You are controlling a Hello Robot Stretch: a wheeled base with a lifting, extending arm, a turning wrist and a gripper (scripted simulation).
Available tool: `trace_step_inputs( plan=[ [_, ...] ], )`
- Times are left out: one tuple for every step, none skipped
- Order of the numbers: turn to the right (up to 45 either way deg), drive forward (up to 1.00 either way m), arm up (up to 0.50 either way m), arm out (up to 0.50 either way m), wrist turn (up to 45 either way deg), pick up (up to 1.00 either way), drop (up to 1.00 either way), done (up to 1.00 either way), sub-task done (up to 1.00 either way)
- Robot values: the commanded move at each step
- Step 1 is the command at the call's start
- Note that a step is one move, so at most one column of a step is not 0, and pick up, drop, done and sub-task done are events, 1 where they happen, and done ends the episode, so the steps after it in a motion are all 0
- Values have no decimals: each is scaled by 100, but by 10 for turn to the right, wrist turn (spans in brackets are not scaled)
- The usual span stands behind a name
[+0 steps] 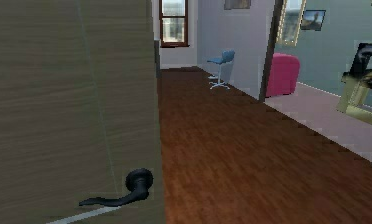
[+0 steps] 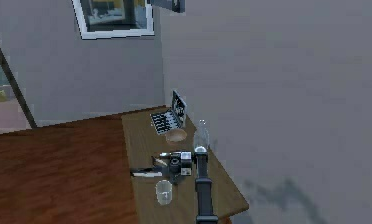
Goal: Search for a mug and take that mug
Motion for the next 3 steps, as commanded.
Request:
trace_step_inputs(
  plan=[
    [0,0,0,0,240,0,0,0,0],
    [0,0,-30,0,0,0,0,0,0],
    [0,0,0,0,0,100,0,0,0]
  ],
)
